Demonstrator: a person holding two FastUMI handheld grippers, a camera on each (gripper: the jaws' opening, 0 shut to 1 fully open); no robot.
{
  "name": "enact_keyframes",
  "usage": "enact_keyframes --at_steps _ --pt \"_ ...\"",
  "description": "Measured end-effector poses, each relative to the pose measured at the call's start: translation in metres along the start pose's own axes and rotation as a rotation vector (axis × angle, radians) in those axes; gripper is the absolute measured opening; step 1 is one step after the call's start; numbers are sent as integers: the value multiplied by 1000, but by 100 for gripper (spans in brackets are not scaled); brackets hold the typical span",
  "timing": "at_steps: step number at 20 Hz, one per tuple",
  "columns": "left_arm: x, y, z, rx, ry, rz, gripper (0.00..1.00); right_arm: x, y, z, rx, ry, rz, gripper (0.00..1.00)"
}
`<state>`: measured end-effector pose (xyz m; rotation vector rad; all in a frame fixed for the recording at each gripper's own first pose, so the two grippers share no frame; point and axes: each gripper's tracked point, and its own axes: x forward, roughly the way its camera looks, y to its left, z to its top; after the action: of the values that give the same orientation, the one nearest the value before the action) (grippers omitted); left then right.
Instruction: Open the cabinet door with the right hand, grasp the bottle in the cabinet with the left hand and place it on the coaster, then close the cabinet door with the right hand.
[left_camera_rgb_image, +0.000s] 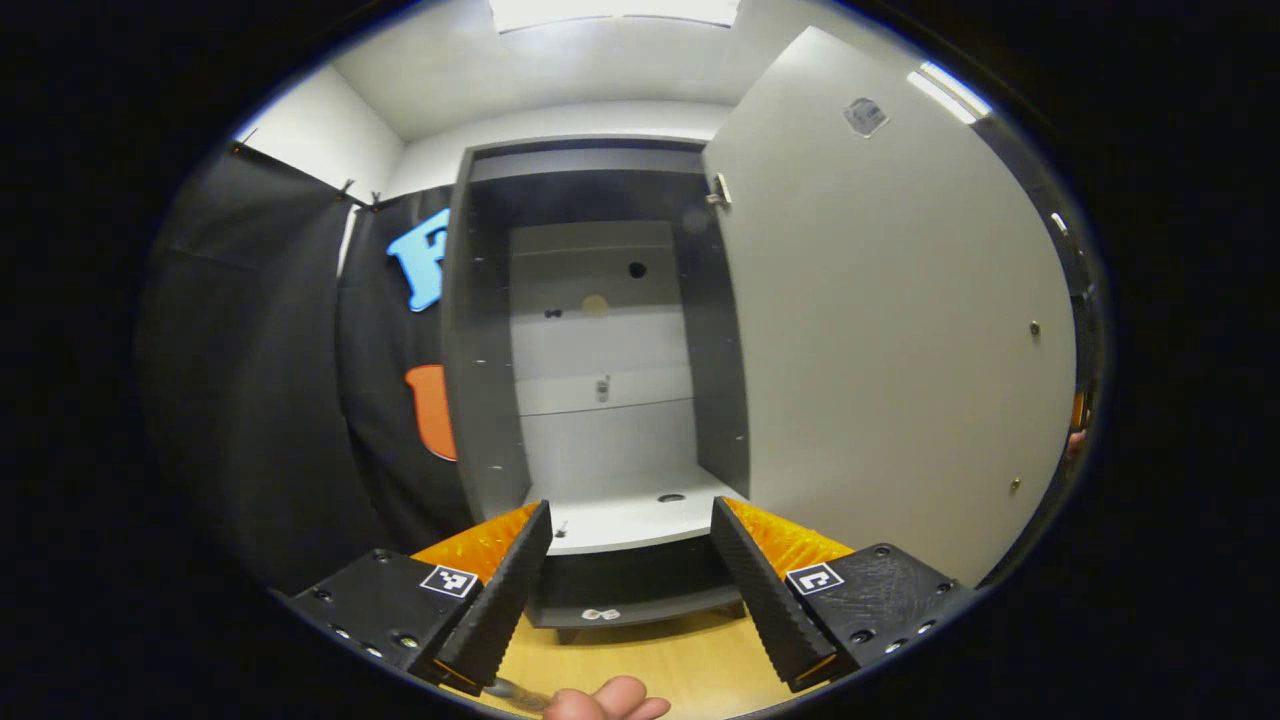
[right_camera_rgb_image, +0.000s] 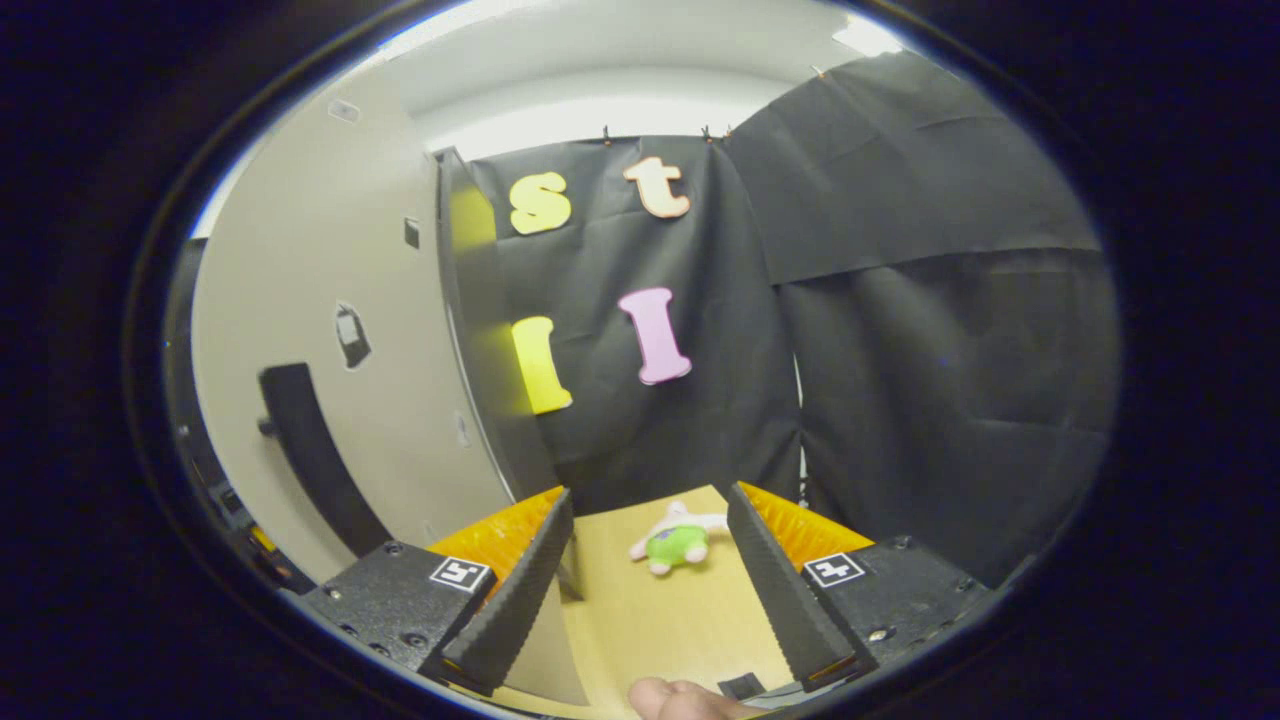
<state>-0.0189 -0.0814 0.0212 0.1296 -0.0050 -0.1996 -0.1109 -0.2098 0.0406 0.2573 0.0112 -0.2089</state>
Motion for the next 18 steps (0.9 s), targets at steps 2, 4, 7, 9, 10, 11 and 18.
enact_keyframes --at_steps 2,4,7,9,10,11,18 --pt "1 -3 0 -5 -11 -23 96 -6 31 -2 -11 -5 84 99" --pt "1 -3 2 -8 -30 -36 96 -15 41 0 -63 -29 88 99" --pt "1 0 -1 -17 -29 -42 96 -10 46 -4 -90 -21 91 90" --pt "-5 16 2 -32 -53 -7 96 -9 55 -12 -24 18 141 90" --pt "-6 22 0 -43 -57 2 96 -7 63 -17 6 35 171 96" --pt "-7 29 -2 -50 -57 13 96 -7 77 -21 23 50 203 96" --pt "-29 87 -21 -42 -15 131 96 5 135 -18 15 79 298 96"
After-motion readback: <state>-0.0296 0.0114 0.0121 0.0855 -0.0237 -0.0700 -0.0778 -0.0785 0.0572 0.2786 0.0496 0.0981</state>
